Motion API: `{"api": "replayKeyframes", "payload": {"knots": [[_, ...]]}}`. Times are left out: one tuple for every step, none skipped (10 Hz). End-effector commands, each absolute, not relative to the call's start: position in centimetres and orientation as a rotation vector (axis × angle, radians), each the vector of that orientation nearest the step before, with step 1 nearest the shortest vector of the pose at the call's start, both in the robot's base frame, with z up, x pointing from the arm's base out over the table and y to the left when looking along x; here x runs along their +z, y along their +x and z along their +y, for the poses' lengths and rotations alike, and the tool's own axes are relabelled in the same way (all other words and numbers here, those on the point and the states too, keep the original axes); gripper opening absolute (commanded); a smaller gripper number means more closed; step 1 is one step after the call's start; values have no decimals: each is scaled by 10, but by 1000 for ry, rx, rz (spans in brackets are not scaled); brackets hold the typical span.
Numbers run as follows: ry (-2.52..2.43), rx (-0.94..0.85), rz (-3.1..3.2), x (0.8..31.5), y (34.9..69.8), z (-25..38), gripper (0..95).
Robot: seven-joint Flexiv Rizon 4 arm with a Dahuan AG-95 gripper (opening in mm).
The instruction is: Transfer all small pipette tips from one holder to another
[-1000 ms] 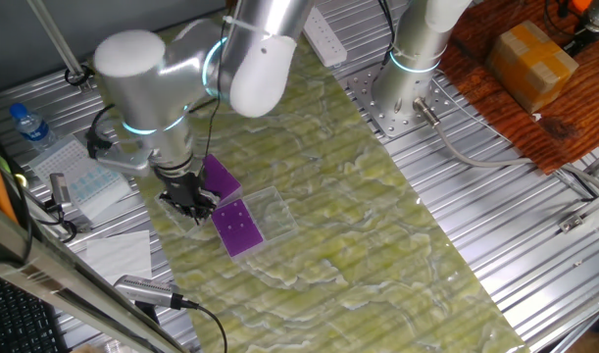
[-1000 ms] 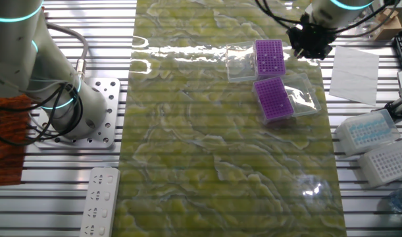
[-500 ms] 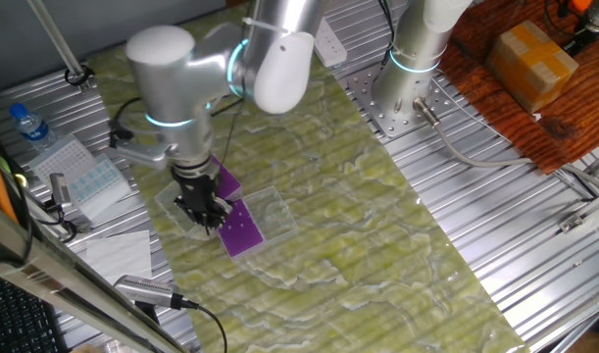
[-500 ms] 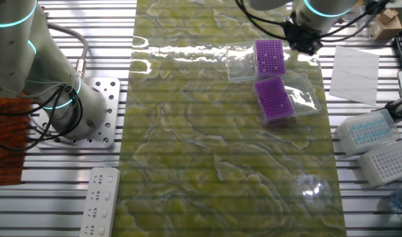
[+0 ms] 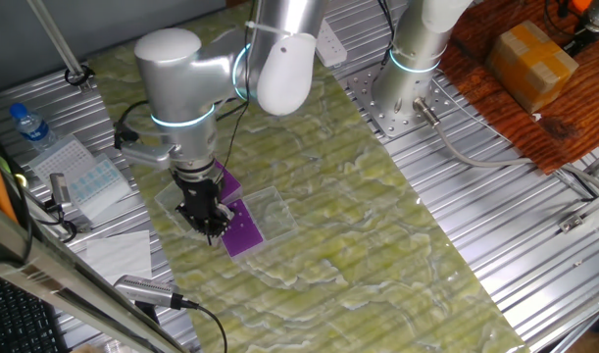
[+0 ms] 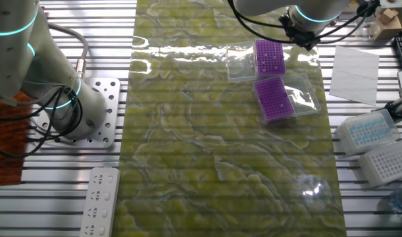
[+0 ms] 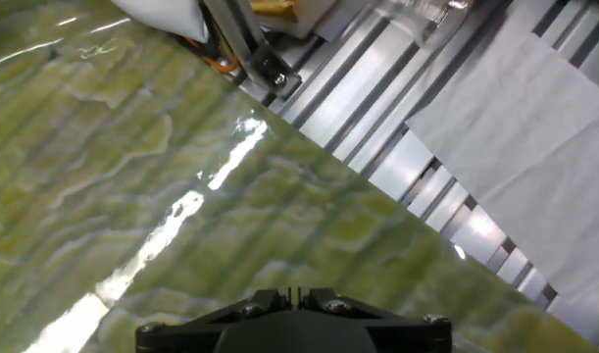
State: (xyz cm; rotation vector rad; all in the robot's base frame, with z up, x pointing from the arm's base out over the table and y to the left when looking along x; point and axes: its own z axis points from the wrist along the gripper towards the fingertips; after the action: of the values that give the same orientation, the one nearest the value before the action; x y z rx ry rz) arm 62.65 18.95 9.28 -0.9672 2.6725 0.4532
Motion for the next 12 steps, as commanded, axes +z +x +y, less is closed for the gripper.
{"api": "replayKeyframes", "payload": {"knots": [[-957, 511, 2637, 94, 626, 190, 0], [-981, 545, 2598, 94, 626, 190, 0], [-981, 545, 2598, 94, 626, 190, 0], [-1015, 616, 2512, 94, 625, 190, 0], [-1008, 632, 2499, 95, 625, 190, 0], [-1008, 632, 2499, 95, 625, 190, 0], [-1041, 626, 2481, 95, 626, 191, 0], [-1058, 621, 2477, 96, 626, 191, 0], [-1098, 585, 2476, 96, 626, 191, 0], [-1130, 550, 2477, 96, 626, 191, 0], [-1142, 534, 2478, 97, 626, 191, 0], [-1147, 528, 2480, 97, 625, 191, 0]]}}
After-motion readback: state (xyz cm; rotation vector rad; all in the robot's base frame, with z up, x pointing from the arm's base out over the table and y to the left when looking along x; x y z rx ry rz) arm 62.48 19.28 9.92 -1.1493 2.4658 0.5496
